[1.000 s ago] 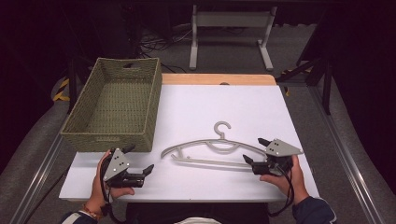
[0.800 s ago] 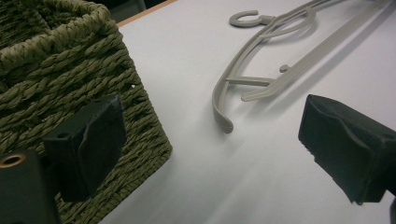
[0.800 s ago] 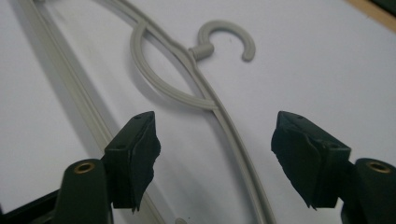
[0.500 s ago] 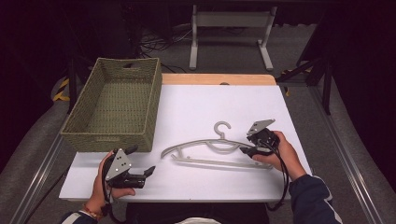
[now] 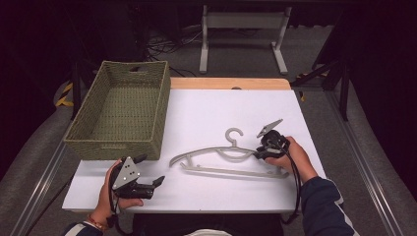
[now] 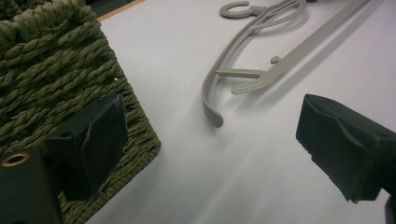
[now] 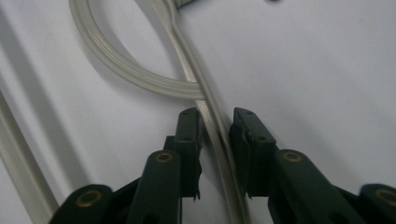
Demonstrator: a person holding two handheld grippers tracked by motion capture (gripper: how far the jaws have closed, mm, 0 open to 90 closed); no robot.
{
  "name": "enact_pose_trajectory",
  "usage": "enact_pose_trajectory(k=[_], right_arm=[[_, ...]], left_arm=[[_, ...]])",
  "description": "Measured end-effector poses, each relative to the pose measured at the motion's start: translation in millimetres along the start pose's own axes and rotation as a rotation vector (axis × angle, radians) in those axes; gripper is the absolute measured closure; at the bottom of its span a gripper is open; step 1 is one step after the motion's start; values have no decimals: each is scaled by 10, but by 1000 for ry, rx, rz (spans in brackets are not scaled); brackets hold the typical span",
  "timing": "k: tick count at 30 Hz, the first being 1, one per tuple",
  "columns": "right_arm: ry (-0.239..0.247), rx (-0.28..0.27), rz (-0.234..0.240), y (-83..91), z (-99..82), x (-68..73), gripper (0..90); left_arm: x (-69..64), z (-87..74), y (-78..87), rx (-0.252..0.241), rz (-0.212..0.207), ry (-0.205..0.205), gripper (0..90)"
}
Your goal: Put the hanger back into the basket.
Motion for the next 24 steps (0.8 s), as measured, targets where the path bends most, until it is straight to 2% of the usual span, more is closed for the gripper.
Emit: enact_pose_trajectory(k=[3, 10, 13, 18, 20, 24], right_arm=[[16, 4, -3, -5, -1, 14, 756], [119, 24, -38, -9, 6, 77, 827], [133, 15, -49, -5, 2, 84, 828], [152, -15, -44, 15, -16, 109, 828], [164, -33, -26, 39, -17, 144, 828], [222, -48, -10, 107, -38, 249, 829]], left_arm=[[-10, -4, -14, 3, -4, 1, 101], [-24, -6, -34, 9, -14, 4, 103], [-25, -8, -41, 11, -16, 1, 105], [-32, -2, -35, 8, -21, 6, 109], [-32, 14, -35, 4, -25, 14, 110], [-32, 99, -43, 2, -17, 2, 118]])
Point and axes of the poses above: each handheld gripper's, and its own axes: y roughly backward along the jaws, z roughly out of its top, x roughly to its left, the point moved 9 cm from there along -y, roughly forward along the jaws, and after that the axes turned 11 degrees about -y, right-handed, at the moved point
